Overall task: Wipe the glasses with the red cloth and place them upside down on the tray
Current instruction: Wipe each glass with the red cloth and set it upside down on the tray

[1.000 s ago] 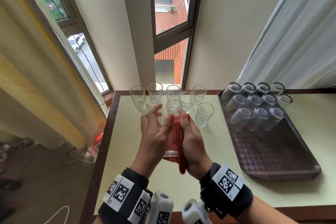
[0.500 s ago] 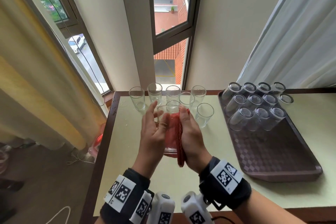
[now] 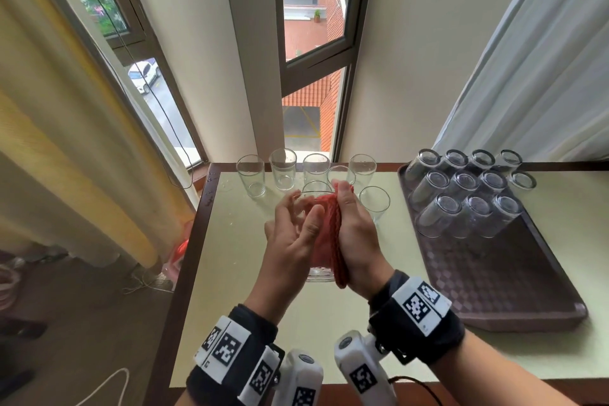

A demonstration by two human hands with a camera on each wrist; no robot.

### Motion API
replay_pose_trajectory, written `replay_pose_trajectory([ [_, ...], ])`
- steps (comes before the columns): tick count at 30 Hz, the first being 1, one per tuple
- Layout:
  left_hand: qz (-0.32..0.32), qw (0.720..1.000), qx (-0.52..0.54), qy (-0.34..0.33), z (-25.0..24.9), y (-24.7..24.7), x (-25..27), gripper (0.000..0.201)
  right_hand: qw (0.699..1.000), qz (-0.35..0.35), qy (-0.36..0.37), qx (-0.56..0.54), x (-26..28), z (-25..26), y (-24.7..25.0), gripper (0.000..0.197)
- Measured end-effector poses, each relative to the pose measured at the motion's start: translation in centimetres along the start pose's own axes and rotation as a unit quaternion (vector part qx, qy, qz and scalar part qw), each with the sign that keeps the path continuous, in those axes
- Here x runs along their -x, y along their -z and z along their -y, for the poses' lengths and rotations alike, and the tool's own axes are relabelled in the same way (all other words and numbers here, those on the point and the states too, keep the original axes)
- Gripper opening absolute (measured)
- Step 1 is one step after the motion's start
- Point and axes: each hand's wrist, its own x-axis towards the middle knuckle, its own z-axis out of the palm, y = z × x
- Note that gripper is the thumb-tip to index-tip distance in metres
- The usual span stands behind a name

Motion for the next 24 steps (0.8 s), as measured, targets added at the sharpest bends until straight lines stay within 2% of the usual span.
replay_pose_trajectory([
  [3, -0.011, 0.998, -0.061, -0.005, -0.6, 0.3, -0.2, 0.092, 1.0, 0.008, 0.007, 0.014, 0.6, -0.6, -0.2, 0.047],
  [7, -0.03, 0.999, -0.021, -0.013, -0.8, 0.8, -0.4, 0.08, 0.999, 0.049, -0.002, 0.009, 1.5, -1.3, -0.2, 0.052],
  [11, -0.026, 0.999, -0.026, -0.026, 0.0, 0.3, -0.1, 0.065, 0.999, 0.04, 0.012, 0.024, 0.1, -0.3, 0.0, 0.05],
  [15, -0.036, 0.997, -0.068, -0.014, 0.0, 0.0, -0.1, 0.069, 0.998, 0.055, 0.004, 0.008, 0.4, -1.3, 0.0, 0.052],
  [18, -0.065, 0.998, -0.014, 0.001, 0.3, 0.8, -0.4, 0.068, 0.996, 0.077, -0.006, 0.043, 1.2, -2.9, 0.0, 0.052],
  [20, -0.057, 0.998, -0.006, -0.003, 0.6, 1.0, -0.6, 0.061, 0.996, 0.067, -0.013, 0.054, 0.9, -3.1, 0.0, 0.055],
  [22, -0.044, 0.999, -0.011, -0.002, 0.6, 0.6, -0.5, 0.053, 0.998, 0.026, -0.011, 0.048, -0.1, -2.4, 0.0, 0.056],
  [24, -0.038, 0.999, -0.032, -0.007, 0.7, 0.1, -0.2, 0.056, 1.0, 0.014, -0.006, 0.025, -0.8, -1.6, 0.0, 0.046],
])
